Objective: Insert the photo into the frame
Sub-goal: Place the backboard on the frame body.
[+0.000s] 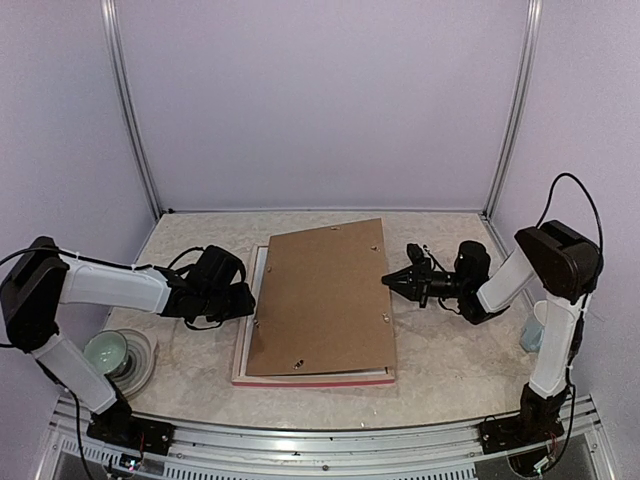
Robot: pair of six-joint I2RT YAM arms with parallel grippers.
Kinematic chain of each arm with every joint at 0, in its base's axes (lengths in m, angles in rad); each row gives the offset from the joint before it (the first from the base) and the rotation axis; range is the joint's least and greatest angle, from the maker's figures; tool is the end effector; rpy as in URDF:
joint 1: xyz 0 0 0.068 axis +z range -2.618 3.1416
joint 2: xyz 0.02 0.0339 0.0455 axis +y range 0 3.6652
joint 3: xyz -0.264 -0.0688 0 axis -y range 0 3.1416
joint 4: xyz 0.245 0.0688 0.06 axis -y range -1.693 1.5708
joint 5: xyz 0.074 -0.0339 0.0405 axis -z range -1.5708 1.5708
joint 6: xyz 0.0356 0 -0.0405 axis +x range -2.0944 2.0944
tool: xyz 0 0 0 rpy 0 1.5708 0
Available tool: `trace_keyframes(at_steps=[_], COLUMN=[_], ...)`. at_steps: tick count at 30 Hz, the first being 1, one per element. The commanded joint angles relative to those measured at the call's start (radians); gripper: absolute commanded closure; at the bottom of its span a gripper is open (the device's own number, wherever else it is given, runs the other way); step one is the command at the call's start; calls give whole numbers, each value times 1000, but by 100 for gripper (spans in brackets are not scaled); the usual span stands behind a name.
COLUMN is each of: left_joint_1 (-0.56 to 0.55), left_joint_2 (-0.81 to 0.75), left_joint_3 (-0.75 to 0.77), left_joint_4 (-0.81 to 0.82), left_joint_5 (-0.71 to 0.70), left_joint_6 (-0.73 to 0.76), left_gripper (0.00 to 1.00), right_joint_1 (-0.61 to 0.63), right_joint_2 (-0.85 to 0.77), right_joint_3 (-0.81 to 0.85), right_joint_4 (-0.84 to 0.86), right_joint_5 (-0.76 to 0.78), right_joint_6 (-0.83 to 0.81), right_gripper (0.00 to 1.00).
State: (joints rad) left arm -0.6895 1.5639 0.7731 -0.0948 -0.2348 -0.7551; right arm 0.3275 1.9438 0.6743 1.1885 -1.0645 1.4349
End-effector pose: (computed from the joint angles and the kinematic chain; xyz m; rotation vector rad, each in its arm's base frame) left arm 0.2382 -0.1856 0.1614 -0.1837 2.4499 -0.3616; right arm 0.3092 0.1379 0.1358 0.1208 2.1478 2.0532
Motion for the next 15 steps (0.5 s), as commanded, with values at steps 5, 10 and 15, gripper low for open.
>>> trace_keyframes(at_steps=[5, 10, 15], left_joint_1=[23, 25, 32], left_joint_2=[-15, -17, -30], left_joint_3=[-30, -34, -42], left_joint_4=[61, 66, 67], left_joint_5=[20, 16, 5], left_joint_6=[-1, -7, -8], left_gripper=[52, 52, 52], right_joint_1=[11, 8, 8], right_joint_2=[106, 157, 181], right_joint_3=[31, 48, 66], right_joint_4=[207, 262, 252], right_joint_5=[-44, -37, -36], right_joint_6=[71, 109, 111], right_gripper=[100, 100, 100])
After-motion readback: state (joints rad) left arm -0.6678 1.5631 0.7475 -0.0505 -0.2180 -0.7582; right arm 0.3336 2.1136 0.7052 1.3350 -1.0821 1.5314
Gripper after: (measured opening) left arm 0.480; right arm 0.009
